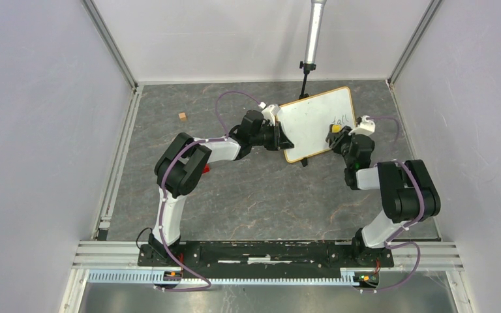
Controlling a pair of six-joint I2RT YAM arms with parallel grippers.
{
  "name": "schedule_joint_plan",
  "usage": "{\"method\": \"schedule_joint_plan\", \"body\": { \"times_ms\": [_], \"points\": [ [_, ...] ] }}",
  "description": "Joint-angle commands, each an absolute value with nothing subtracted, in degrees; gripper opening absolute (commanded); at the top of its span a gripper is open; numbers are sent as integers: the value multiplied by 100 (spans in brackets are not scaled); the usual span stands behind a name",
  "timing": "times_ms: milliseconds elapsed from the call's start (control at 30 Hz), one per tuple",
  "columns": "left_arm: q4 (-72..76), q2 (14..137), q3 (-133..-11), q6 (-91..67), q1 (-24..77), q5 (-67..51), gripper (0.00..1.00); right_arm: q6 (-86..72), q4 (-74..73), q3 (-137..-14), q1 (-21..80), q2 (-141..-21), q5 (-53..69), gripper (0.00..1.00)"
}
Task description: Erase the whiteboard
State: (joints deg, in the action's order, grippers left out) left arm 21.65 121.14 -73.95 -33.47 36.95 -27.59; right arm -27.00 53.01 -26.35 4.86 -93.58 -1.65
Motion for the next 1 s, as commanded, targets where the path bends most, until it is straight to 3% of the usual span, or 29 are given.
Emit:
{"method": "schedule_joint_plan", "body": {
  "times_ms": [0,600,967],
  "points": [
    [1555,12240,-7409,-3152,3754,-2767,2,-2900,5019,-3035,-163,-9718,-18,25],
    [1641,12189,-7348,-3205,3753,-2829,2,-3285,5091,-3114,-826,-10096,290,25],
    [1810,12253,-7350,-3348,3757,-3027,2,-3060,5722,-3563,-34,-10082,559,25]
  ]
}}
